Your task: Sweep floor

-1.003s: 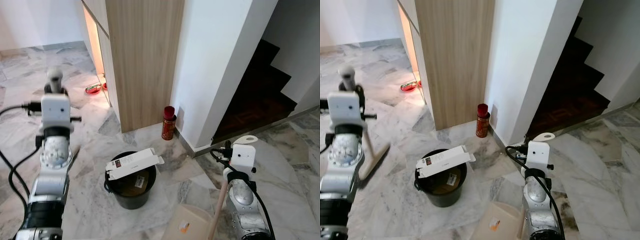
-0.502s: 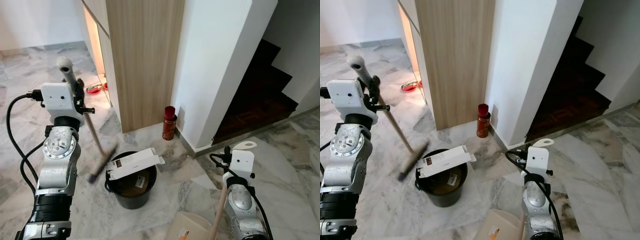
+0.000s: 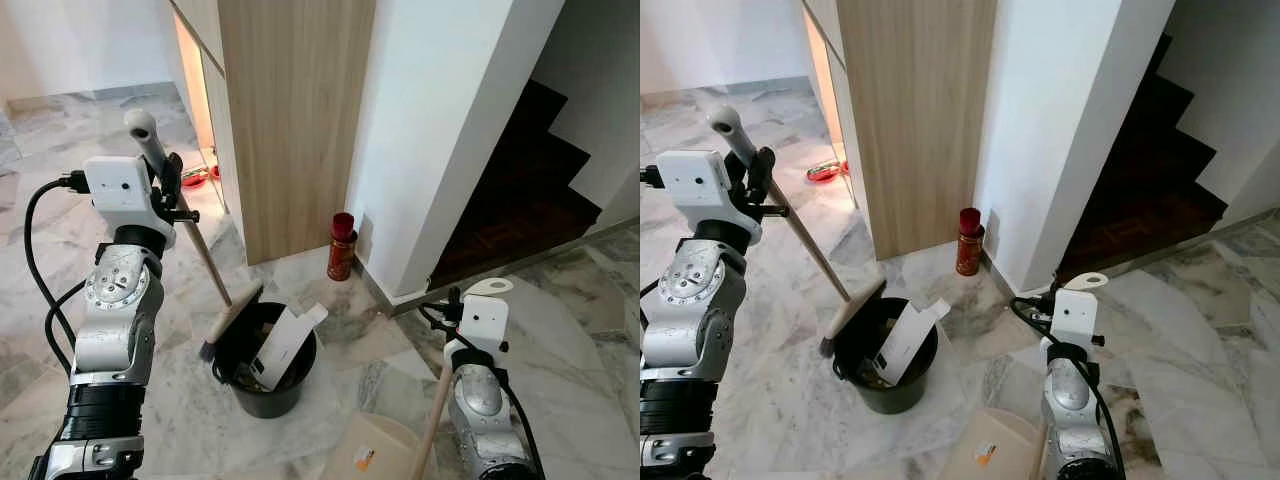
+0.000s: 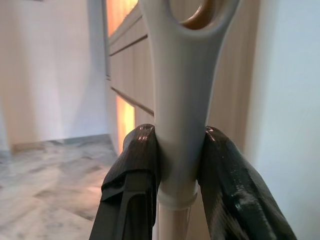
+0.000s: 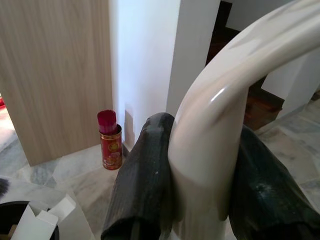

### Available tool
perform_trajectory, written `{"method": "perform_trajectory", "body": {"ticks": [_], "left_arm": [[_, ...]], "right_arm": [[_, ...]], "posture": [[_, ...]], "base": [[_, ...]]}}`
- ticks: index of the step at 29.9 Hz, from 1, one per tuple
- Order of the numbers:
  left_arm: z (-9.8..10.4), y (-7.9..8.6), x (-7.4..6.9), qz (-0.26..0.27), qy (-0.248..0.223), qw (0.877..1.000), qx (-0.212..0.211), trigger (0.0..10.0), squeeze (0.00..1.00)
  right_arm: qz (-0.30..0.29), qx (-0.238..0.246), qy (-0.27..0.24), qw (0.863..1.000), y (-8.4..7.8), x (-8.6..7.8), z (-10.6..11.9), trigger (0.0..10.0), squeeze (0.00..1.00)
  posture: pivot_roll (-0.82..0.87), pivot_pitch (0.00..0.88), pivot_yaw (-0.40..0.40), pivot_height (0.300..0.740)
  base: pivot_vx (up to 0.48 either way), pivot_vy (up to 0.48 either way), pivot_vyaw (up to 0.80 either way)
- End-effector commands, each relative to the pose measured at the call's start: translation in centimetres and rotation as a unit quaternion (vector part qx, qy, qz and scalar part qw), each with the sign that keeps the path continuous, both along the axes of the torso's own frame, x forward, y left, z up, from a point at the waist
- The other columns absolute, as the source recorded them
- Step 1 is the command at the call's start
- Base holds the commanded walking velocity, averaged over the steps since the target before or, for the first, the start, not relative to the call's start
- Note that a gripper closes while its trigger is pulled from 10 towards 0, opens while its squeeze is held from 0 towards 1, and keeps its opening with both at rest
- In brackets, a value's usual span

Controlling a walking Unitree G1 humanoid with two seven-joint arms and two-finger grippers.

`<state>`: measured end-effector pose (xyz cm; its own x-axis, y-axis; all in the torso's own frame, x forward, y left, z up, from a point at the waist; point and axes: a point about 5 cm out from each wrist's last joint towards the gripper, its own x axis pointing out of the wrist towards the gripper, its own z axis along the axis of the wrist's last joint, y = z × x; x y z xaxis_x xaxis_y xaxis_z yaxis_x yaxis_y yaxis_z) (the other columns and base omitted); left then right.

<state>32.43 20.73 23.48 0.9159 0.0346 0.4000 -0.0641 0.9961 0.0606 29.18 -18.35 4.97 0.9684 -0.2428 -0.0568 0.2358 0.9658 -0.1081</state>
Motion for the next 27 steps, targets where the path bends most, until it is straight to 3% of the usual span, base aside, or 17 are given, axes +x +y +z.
{"method": "perform_trajectory", "body": {"ticks": [1,9,13,22,27], "left_arm": [[0.6,0.8,-0.1,0.04,-0.015,0.999,0.025,10.0,0.0],[-1.1,1.8,-0.6,0.089,0.003,0.994,0.057,10.0,0.0],[-4.4,2.2,-0.8,0.101,0.054,0.991,0.075,10.0,0.0],[-9.3,2.1,-1.9,0.099,0.122,0.987,0.028,10.0,0.0],[-11.0,1.5,-2.5,0.101,0.137,0.985,0.025,10.0,0.0]], "right_arm": [[-0.006,-0.003,-0.021,1.0,-0.4,0.4,0.8,10.0,0.0],[-0.008,-0.003,-0.028,1.0,-0.5,0.6,1.0,10.0,0.0],[-0.007,0.001,-0.039,0.999,-0.4,0.8,1.4,10.0,0.0],[0.008,0.014,-0.07,0.997,0.0,0.9,2.2,10.0,0.0],[0.051,0.059,-0.087,0.993,1.1,1.3,2.6,10.0,0.0]], "posture": [[0.06,0.0,-0.061,0.74],[0.06,0.005,-0.065,0.74],[0.06,0.009,-0.065,0.74],[0.06,0.013,-0.067,0.74],[0.05,0.015,-0.068,0.74]], "base": [[0.0,0.0,0.0],[0.0,0.0,0.0],[0.0,0.0,0.0],[0.0,0.0,0.0],[0.0,0.0,0.0]]}}
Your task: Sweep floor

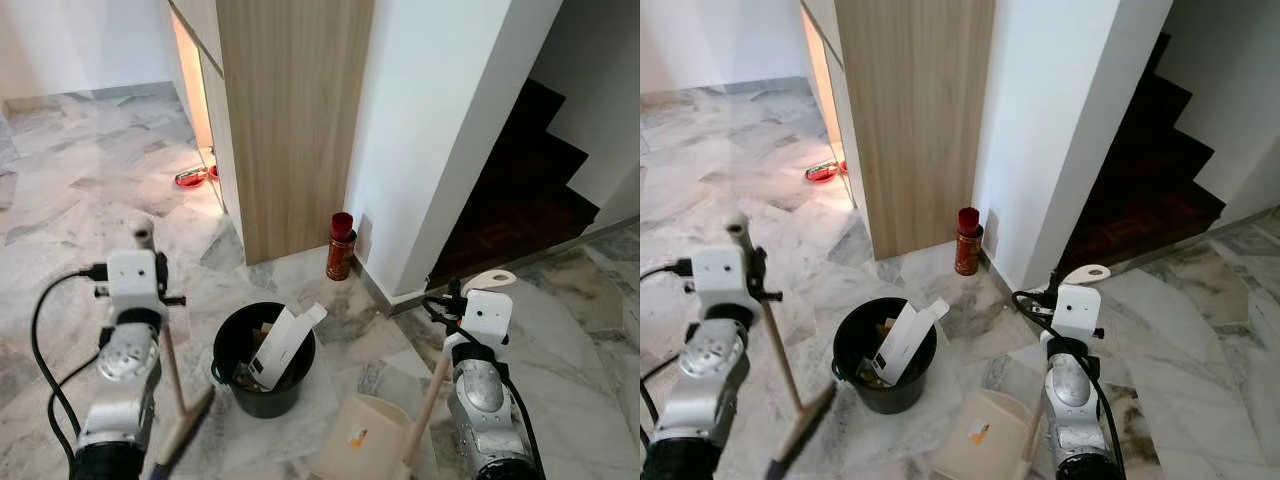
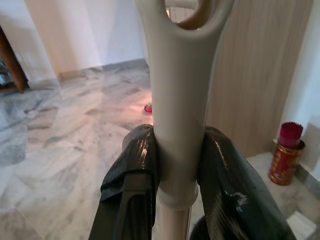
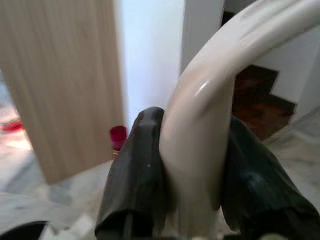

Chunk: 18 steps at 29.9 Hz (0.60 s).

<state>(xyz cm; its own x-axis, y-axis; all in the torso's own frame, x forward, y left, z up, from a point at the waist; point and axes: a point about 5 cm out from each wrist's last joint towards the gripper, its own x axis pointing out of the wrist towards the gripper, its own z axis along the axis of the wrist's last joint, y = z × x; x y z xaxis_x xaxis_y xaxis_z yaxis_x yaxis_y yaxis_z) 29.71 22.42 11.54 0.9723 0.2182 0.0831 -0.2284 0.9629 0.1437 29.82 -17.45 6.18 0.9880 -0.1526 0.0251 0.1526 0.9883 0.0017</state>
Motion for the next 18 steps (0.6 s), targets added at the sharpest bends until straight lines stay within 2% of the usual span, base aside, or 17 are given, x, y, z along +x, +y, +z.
{"method": "perform_trajectory", "body": {"ticks": [1,7,18], "left_arm": [[0.7,-0.4,0.1,0.0,-0.027,1.0,0.006,10.0,0.0],[0.3,-0.9,0.1,-0.001,-0.027,1.0,0.002,10.0,0.0],[-0.9,-1.6,-0.1,0.009,-0.028,0.999,-0.014,10.0,0.0]], "right_arm": [[0.016,0.015,-0.041,0.999,0.6,0.9,1.7,10.0,0.0],[0.03,0.022,-0.047,0.998,1.0,1.2,2.0,10.0,0.0],[0.041,0.032,-0.048,0.997,0.7,1.9,2.2,10.0,0.0]], "posture": [[0.05,0.017,-0.07,0.74],[0.05,0.02,-0.073,0.74],[0.04,0.01,-0.079,0.74]], "base": [[0.0,0.0,0.0],[0.0,0.0,0.0],[0.0,0.0,0.0]]}}
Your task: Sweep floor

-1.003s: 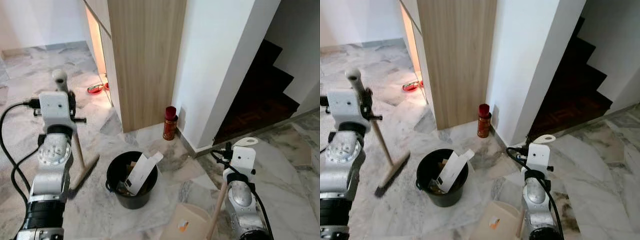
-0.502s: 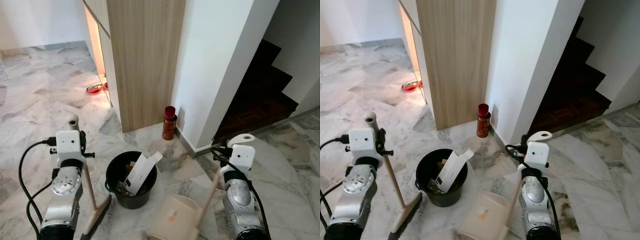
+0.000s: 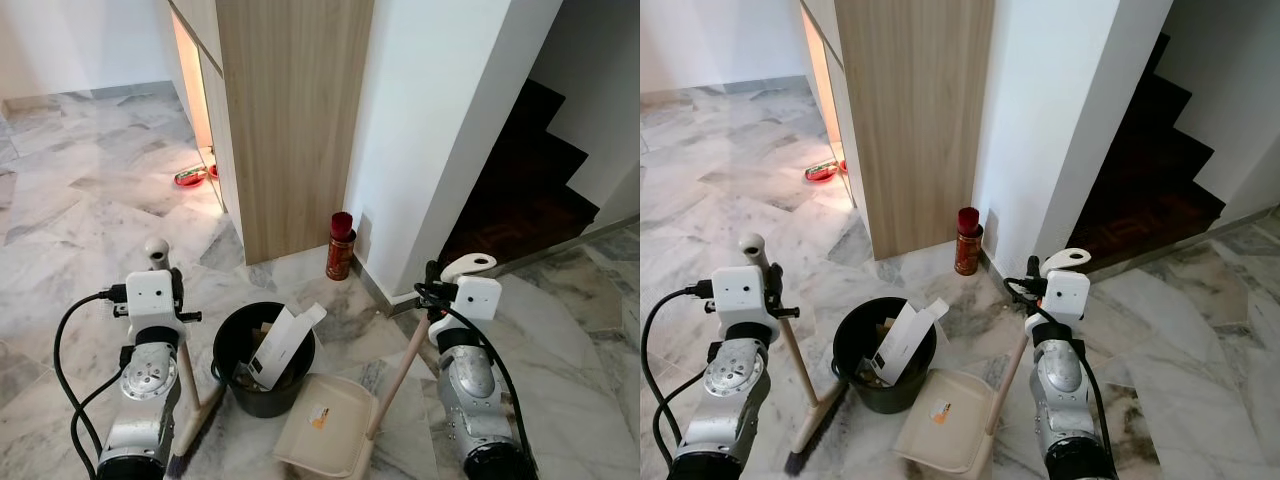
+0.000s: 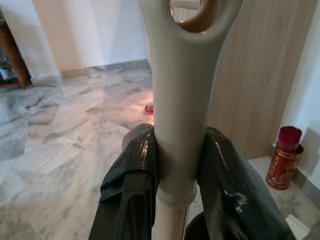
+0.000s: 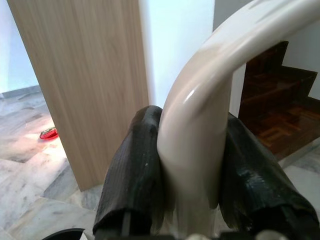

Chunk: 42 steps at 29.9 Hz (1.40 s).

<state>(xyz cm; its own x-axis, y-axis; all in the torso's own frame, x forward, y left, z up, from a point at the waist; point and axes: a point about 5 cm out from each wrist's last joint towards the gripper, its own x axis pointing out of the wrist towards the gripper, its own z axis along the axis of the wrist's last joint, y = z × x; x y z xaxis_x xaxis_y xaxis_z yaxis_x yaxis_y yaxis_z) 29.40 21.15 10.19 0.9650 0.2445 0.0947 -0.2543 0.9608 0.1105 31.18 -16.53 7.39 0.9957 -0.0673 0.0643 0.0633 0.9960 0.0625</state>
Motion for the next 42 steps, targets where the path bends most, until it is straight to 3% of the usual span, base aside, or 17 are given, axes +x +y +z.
{"method": "perform_trajectory", "body": {"ticks": [1,19,30,42], "left_arm": [[0.48,-0.38,0.15,-0.004,-0.021,1.0,0.0,10.0,0.0],[0.5,-1.2,0.18,-0.021,-0.038,0.999,-0.005,10.0,0.0],[0.62,-1.3,0.3,-0.022,-0.043,0.999,-0.005,10.0,0.0],[0.8,-0.86,0.43,-0.006,-0.044,0.999,-0.004,10.0,0.0]], "right_arm": [[-0.003,0.005,-0.025,1.0,-0.26,0.53,1.04,10.0,0.0],[0.0,0.007,-0.025,1.0,-0.05,0.28,0.74,10.0,0.0],[0.001,0.005,-0.024,1.0,-0.07,0.25,0.67,10.0,0.0],[0.0,0.0,-0.024,1.0,-0.21,0.48,0.92,10.0,0.0]], "posture": [[0.04,0.007,-0.082,0.74],[0.02,0.0,-0.078,0.74],[0.02,0.0,-0.078,0.74],[0.02,0.004,-0.087,0.74]], "base": [[0.0,0.0,0.0],[-0.028,0.0,0.0],[-0.251,0.0,0.0],[0.0,0.0,0.0]]}}
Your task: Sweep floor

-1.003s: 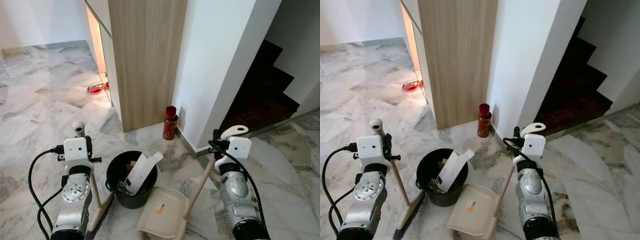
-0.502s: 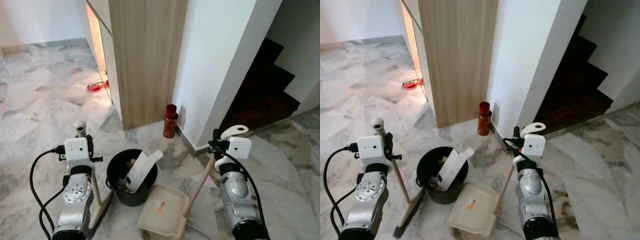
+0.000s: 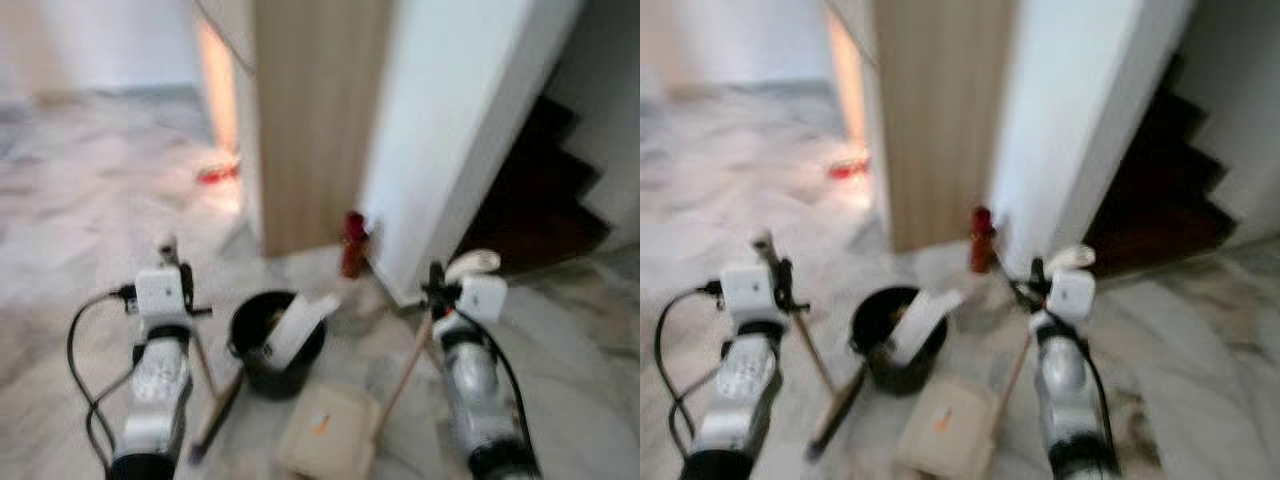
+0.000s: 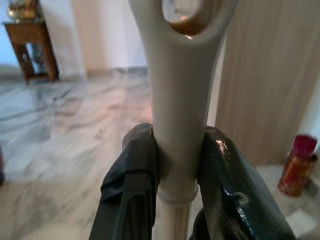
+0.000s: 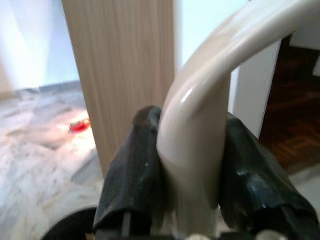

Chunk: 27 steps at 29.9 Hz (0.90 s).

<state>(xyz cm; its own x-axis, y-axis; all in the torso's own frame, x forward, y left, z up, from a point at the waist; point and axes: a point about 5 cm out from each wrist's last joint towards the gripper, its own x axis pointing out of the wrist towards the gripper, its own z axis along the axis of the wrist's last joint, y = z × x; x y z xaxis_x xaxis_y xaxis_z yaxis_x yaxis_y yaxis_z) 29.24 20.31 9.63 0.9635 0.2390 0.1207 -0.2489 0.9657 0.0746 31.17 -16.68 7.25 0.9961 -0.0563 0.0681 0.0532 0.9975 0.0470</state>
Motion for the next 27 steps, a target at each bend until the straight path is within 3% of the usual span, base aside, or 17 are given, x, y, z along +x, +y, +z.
{"method": "perform_trajectory", "body": {"ticks": [1,14,27], "left_arm": [[1.37,-0.02,0.59,-0.001,-0.027,1.0,0.01,10.0,0.0],[1.47,0.08,0.69,0.005,-0.03,1.0,0.006,10.0,0.0],[1.62,0.08,0.77,0.004,-0.031,0.999,0.008,10.0,0.0]], "right_arm": [[-0.005,0.008,-0.023,1.0,-0.07,0.51,1.06,10.0,0.0],[-0.006,0.014,-0.018,1.0,0.16,0.85,1.15,10.0,0.0],[-0.008,0.013,-0.008,1.0,0.33,1.14,1.05,10.0,0.0]], "posture": [[0.02,0.006,-0.087,0.74],[0.03,0.025,-0.091,0.74],[0.04,0.033,-0.09,0.74]], "base": [[0.0,0.0,0.0],[0.0,0.0,0.0],[0.0,0.0,-0.8]]}}
